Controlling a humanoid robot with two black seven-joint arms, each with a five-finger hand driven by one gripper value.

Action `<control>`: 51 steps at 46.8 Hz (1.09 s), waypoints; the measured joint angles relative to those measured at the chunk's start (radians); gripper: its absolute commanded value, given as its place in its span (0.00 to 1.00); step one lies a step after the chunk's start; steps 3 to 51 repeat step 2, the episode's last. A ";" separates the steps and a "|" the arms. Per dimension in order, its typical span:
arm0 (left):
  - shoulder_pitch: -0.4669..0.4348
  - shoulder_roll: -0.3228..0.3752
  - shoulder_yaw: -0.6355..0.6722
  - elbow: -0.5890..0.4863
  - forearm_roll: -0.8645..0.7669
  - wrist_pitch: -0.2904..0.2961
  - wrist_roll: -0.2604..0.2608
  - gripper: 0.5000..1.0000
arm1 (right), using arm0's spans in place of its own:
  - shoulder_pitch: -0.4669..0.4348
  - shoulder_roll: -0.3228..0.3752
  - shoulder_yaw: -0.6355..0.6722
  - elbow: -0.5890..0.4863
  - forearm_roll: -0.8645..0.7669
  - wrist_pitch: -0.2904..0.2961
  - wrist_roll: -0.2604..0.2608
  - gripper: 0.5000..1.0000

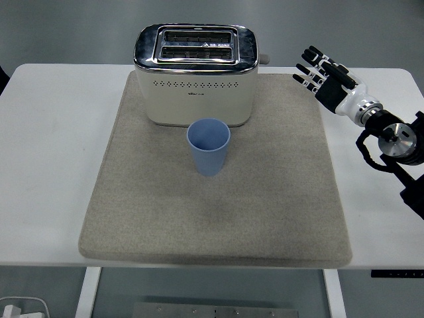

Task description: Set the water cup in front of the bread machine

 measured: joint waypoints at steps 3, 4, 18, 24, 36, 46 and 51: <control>0.001 0.000 0.000 0.000 0.000 0.000 0.000 1.00 | 0.000 0.001 0.000 0.000 0.000 0.000 0.002 0.85; 0.001 0.000 0.000 0.000 0.000 0.000 0.000 1.00 | 0.000 0.001 0.000 0.000 0.000 0.000 0.002 0.85; 0.001 0.000 0.000 0.000 0.000 0.000 0.000 1.00 | 0.000 0.001 0.000 0.000 0.000 0.000 0.002 0.85; 0.001 0.000 0.000 0.000 0.000 0.000 0.000 1.00 | 0.000 0.001 0.000 0.000 0.000 0.000 0.002 0.85; 0.001 0.000 0.000 0.000 0.000 0.000 0.000 1.00 | 0.000 0.001 0.000 0.000 0.000 0.000 0.002 0.85; 0.001 0.000 0.000 0.000 0.000 0.000 0.000 1.00 | 0.000 0.001 0.000 0.000 0.000 0.000 0.002 0.85; 0.001 0.000 0.000 0.000 0.000 0.000 0.000 1.00 | 0.000 0.001 0.000 0.000 0.000 0.000 0.002 0.85</control>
